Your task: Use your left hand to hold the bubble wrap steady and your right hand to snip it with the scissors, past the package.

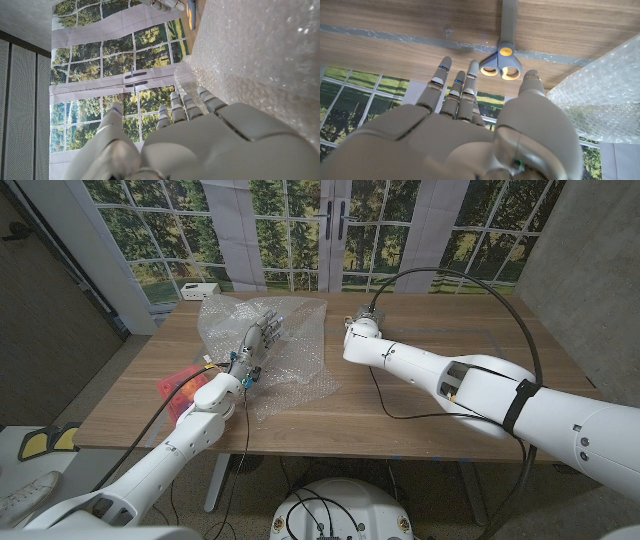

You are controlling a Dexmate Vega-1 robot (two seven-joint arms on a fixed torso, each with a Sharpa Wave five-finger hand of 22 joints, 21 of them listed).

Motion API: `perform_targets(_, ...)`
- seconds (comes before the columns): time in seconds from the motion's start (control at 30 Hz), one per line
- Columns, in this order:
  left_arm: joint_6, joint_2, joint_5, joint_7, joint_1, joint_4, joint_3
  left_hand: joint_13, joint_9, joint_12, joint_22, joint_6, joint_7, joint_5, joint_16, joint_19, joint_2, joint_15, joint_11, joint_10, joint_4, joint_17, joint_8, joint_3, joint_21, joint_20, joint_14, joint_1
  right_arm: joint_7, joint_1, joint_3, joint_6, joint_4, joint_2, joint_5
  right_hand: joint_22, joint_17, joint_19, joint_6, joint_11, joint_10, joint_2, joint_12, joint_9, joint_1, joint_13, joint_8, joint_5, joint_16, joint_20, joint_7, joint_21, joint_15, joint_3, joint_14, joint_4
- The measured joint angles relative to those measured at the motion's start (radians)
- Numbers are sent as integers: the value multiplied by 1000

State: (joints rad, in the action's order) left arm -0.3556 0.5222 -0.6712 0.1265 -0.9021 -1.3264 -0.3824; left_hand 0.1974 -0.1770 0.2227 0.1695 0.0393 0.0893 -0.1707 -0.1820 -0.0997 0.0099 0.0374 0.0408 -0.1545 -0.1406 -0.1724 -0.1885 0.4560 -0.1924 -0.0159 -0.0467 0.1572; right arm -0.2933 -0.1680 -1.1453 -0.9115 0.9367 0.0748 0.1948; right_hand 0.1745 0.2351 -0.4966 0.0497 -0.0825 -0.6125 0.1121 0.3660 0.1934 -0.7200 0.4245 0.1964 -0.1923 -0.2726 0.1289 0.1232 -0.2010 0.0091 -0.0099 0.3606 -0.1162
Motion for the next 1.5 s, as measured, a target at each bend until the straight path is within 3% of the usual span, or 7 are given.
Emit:
perform_targets(0.9, 0, 5, -1, -4, -10, -15, 3, 0, 0, 0, 0, 0, 0, 0, 0, 0, 0, 0, -3, -4, 0, 0, 0, 0, 0, 0, 0, 0, -8, 20, -31, 10, -122, -63, 20, 0, 5, 5, 8, 0, 0, 19, -8, 0, 5, 0, 0, 0, 0, 5, 0, 0, -4, 12, -4, 4)
perform_targets(1.5, -2, 5, -4, -7, -15, -17, 5, 0, 0, 0, 0, 0, 0, 0, 0, 0, 0, 0, -3, -4, 0, 0, 0, 0, 0, 0, 0, 0, -35, 22, -34, 59, -210, -102, 23, 5, 9, 9, 18, 20, -9, 18, -8, 0, 5, 5, 7, 0, 0, 2, 0, 0, -9, 24, -9, -1)
